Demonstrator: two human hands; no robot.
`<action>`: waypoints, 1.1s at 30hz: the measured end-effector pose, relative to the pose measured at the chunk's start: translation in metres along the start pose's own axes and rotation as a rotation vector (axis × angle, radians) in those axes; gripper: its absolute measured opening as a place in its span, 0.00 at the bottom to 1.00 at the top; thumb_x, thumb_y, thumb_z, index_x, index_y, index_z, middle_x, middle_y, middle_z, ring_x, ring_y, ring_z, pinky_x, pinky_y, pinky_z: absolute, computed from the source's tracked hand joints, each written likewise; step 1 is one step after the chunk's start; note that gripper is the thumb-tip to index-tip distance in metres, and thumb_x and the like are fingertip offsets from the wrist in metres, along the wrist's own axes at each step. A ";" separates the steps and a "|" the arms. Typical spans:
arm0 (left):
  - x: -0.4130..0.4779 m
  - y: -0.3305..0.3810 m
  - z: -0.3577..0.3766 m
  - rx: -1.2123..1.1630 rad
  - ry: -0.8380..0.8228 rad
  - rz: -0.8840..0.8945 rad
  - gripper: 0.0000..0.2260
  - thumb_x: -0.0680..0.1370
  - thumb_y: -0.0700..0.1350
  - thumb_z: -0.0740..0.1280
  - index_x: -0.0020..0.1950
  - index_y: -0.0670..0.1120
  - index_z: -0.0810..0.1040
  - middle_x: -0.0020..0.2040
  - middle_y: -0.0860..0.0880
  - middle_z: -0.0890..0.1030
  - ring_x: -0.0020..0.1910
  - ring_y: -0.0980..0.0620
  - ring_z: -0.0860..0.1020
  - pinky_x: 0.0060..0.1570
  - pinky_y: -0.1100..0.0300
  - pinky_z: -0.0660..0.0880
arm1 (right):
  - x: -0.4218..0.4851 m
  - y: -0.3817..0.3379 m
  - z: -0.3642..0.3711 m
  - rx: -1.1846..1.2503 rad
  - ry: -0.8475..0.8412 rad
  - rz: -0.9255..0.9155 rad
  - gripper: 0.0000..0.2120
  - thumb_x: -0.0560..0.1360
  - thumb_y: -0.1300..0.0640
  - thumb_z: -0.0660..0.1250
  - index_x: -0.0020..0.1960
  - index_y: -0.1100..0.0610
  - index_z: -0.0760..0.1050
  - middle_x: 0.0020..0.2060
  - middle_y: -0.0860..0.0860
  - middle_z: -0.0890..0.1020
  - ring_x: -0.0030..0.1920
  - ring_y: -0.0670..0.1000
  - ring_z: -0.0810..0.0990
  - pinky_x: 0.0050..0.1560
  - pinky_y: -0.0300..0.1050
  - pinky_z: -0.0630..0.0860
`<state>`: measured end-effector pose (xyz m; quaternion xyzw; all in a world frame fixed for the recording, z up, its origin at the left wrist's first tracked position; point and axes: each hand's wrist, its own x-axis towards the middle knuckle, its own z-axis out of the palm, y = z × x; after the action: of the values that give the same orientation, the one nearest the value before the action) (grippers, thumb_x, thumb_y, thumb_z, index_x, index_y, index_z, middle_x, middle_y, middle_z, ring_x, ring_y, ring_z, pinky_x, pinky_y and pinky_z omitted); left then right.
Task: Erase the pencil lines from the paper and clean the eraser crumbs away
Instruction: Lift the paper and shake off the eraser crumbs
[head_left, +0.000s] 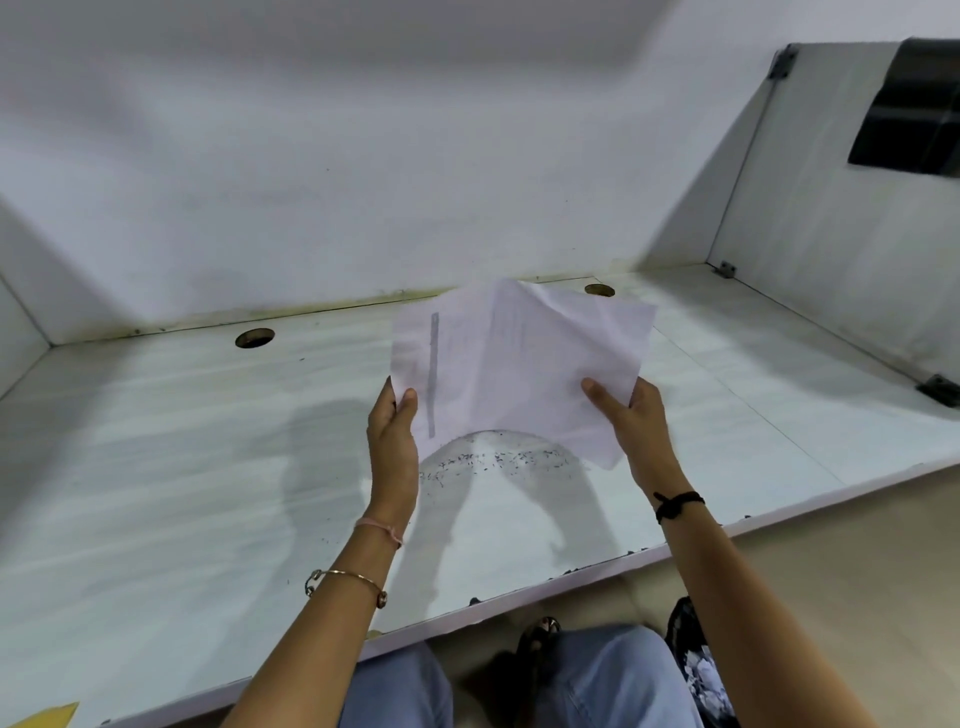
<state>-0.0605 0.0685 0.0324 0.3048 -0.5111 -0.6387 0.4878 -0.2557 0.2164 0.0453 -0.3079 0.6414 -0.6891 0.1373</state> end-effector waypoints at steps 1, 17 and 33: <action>-0.001 0.002 0.001 -0.022 0.028 0.008 0.14 0.82 0.41 0.62 0.68 0.47 0.76 0.63 0.52 0.79 0.65 0.56 0.75 0.69 0.56 0.68 | 0.000 0.000 0.000 0.019 0.019 -0.002 0.07 0.74 0.55 0.72 0.51 0.55 0.80 0.48 0.53 0.85 0.50 0.53 0.83 0.52 0.51 0.80; 0.014 0.003 0.002 0.175 0.178 -0.060 0.14 0.78 0.35 0.60 0.35 0.47 0.65 0.35 0.52 0.67 0.36 0.52 0.65 0.40 0.57 0.62 | 0.003 -0.002 0.005 -0.199 -0.019 0.049 0.07 0.75 0.56 0.69 0.52 0.56 0.78 0.48 0.54 0.83 0.49 0.54 0.82 0.49 0.47 0.78; 0.015 0.003 -0.017 -0.163 0.270 -0.315 0.45 0.76 0.45 0.73 0.80 0.49 0.43 0.74 0.42 0.67 0.68 0.44 0.73 0.68 0.48 0.70 | -0.025 -0.008 0.072 0.389 -0.168 0.386 0.14 0.76 0.63 0.67 0.61 0.58 0.75 0.57 0.52 0.83 0.56 0.53 0.82 0.56 0.51 0.78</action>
<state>-0.0493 0.0486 0.0322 0.4233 -0.3339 -0.6995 0.4691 -0.1916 0.1747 0.0459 -0.2042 0.5302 -0.7324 0.3752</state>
